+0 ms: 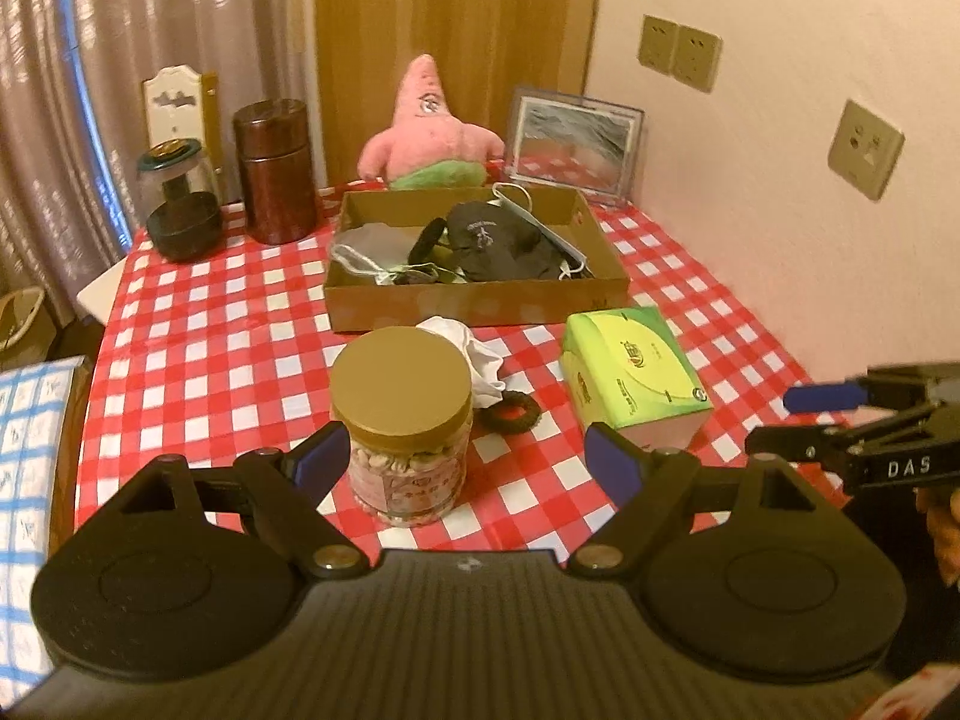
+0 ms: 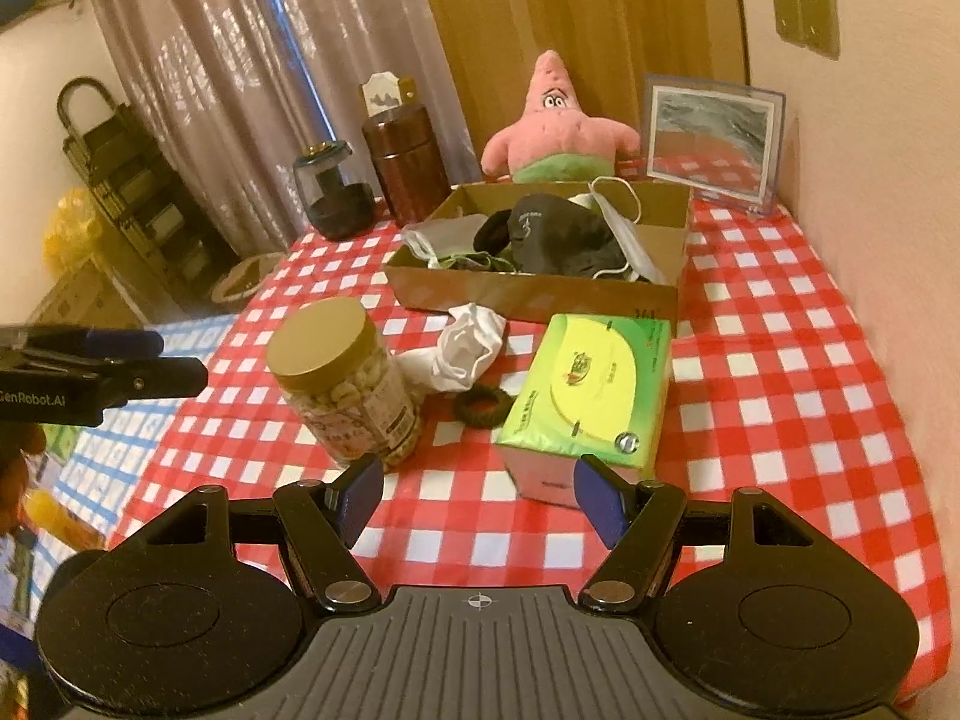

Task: Organize soft objects
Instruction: 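Grasp the white sock with the left gripper while the right gripper approaches the hair tie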

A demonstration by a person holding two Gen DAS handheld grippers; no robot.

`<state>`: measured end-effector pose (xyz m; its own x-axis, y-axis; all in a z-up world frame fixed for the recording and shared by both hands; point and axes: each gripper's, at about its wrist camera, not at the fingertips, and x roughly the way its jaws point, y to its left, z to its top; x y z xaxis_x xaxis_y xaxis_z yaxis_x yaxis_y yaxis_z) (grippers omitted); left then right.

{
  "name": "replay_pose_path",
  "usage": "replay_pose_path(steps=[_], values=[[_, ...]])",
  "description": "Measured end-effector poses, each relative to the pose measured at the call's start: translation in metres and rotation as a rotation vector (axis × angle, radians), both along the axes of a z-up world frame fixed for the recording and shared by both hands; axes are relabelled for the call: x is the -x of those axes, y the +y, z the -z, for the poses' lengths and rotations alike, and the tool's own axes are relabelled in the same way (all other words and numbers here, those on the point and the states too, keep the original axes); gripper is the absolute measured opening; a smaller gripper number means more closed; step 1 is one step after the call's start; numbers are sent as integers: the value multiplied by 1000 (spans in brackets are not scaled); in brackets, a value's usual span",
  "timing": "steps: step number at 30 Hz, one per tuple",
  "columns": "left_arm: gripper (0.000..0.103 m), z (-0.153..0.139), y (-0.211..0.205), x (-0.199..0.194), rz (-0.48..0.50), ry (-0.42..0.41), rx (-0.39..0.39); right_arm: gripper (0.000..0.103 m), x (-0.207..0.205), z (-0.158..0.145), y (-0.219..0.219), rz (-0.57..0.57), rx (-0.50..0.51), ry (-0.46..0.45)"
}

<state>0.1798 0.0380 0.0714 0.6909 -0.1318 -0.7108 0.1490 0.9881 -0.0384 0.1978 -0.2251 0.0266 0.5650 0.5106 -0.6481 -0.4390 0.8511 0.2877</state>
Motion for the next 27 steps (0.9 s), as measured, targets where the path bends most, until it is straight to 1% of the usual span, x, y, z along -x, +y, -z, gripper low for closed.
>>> replay_pose_path(steps=[4,7,11,16,21,24,27], values=[[83,2,-5,-18,58,21,-26,70,-10,2,1,-21,36,-18],[83,2,-10,-35,116,41,-52,70,-19,2,5,-59,67,-37],[83,2,-15,-62,204,72,-95,70,-35,0,16,-175,147,-97],[82,2,-26,-103,330,111,-182,70,-56,-2,34,-341,270,-178],[79,10,-34,-154,413,196,-206,70,-82,8,48,-459,332,-182],[77,23,-40,-184,469,265,-231,70,-97,18,58,-518,370,-179],[77,40,-45,-210,537,336,-278,70,-111,27,66,-567,402,-175]])
